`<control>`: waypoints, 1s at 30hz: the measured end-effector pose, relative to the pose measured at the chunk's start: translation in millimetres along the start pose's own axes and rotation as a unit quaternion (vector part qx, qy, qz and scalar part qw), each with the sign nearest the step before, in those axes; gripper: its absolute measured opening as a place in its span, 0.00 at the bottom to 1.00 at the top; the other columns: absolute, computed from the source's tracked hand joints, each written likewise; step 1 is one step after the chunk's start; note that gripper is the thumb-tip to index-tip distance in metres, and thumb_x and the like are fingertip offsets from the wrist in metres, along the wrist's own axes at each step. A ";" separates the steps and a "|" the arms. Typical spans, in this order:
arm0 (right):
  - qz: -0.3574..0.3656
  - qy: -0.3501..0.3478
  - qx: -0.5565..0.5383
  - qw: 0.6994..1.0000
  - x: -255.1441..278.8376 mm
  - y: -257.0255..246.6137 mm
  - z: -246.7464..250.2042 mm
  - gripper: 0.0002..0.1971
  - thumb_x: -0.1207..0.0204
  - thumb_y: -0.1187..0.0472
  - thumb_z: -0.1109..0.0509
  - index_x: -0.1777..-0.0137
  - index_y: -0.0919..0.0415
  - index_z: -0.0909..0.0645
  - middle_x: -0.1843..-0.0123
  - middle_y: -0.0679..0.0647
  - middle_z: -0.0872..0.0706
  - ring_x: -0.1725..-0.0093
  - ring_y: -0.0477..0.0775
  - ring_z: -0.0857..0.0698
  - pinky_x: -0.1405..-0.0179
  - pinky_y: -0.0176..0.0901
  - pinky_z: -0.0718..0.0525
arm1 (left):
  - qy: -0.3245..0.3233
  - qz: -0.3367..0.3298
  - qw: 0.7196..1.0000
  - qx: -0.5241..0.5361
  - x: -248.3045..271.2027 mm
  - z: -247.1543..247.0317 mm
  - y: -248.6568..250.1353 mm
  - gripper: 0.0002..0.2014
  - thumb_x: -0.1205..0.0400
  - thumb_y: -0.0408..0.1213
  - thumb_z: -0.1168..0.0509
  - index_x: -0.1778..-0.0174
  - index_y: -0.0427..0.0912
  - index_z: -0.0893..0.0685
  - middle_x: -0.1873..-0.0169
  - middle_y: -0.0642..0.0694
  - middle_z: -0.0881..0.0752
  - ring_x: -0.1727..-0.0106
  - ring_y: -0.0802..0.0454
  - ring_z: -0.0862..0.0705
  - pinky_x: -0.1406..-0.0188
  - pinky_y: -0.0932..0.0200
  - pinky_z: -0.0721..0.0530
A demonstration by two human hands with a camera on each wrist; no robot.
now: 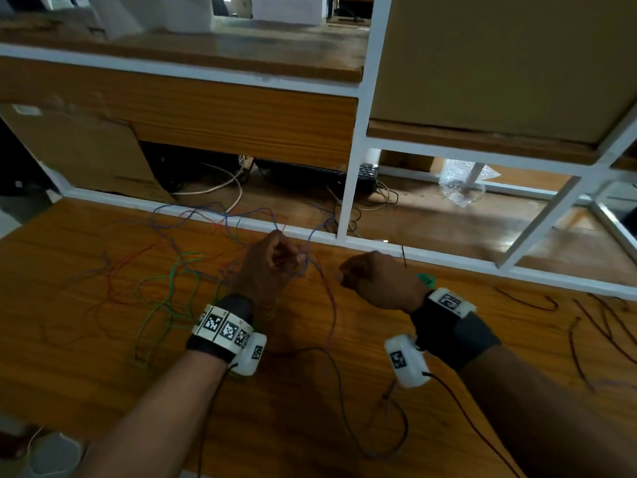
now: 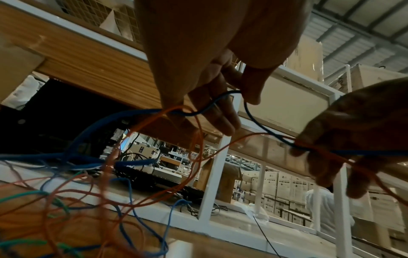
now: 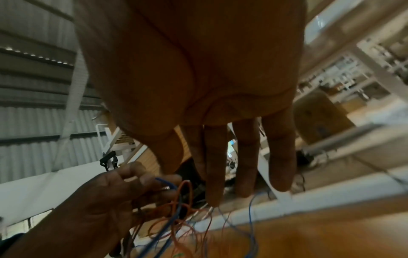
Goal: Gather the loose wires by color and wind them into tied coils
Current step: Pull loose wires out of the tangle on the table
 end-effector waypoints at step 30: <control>-0.098 -0.069 -0.163 0.979 -84.7 32.6 -174.6 0.12 0.27 0.46 0.16 0.51 0.52 0.08 0.58 0.46 0.07 0.61 0.44 0.12 0.65 0.38 0.18 | 0.136 0.119 0.984 0.003 43.3 105.3 -80.3 0.15 0.25 0.16 0.28 0.58 0.43 0.13 0.56 0.48 0.09 0.54 0.60 0.10 0.55 0.64 0.12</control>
Point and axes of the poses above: each hand's wrist, its own x-axis away from the middle knuckle, its own z-axis out of the back of the hand, y = z × x, the point moved 8 cm from there along -x, towards the middle knuckle
